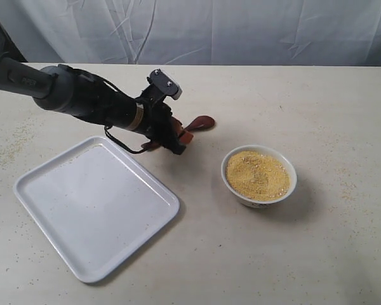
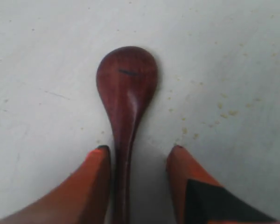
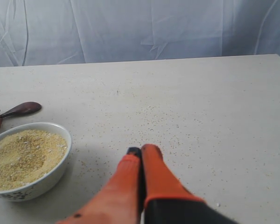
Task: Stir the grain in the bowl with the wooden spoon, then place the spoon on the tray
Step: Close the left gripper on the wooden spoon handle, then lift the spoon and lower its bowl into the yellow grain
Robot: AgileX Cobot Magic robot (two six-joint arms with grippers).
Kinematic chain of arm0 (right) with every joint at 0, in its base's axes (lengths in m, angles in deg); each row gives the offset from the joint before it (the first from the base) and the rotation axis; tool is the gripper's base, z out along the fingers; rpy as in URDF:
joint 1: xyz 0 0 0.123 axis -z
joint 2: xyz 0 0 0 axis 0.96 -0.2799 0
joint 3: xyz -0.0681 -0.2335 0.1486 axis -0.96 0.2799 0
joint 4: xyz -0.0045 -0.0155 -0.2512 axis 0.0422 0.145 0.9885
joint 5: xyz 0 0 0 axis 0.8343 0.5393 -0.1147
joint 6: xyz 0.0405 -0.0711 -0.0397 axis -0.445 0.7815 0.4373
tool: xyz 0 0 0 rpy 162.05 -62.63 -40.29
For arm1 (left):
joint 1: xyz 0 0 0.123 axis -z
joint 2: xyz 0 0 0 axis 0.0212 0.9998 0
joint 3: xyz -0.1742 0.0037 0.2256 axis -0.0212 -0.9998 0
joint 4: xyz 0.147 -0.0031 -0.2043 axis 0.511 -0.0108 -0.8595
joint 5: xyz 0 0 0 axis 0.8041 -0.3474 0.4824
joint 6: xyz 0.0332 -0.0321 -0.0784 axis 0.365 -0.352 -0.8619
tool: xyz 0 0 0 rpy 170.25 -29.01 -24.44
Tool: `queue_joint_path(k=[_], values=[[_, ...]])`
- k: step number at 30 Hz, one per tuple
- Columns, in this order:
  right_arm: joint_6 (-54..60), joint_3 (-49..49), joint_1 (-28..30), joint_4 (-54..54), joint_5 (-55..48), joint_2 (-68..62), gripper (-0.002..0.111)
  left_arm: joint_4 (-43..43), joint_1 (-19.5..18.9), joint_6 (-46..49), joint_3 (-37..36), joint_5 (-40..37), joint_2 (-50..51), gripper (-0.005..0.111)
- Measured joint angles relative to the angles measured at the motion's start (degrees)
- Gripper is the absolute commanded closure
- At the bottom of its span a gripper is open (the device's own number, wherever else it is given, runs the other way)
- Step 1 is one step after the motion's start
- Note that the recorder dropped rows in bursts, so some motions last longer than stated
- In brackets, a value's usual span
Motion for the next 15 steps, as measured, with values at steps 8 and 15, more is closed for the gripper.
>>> queue_joint_path(k=[8, 15], values=[[0.0, 0.0, 0.0, 0.0, 0.0, 0.0, 0.109, 0.9, 0.1, -0.8, 0.0, 1.2, 0.1, 0.107], [0.0, 0.0, 0.0, 0.0, 0.0, 0.0, 0.109, 1.4, 0.1, -2.3, 0.0, 2.6, -0.3, 0.107]])
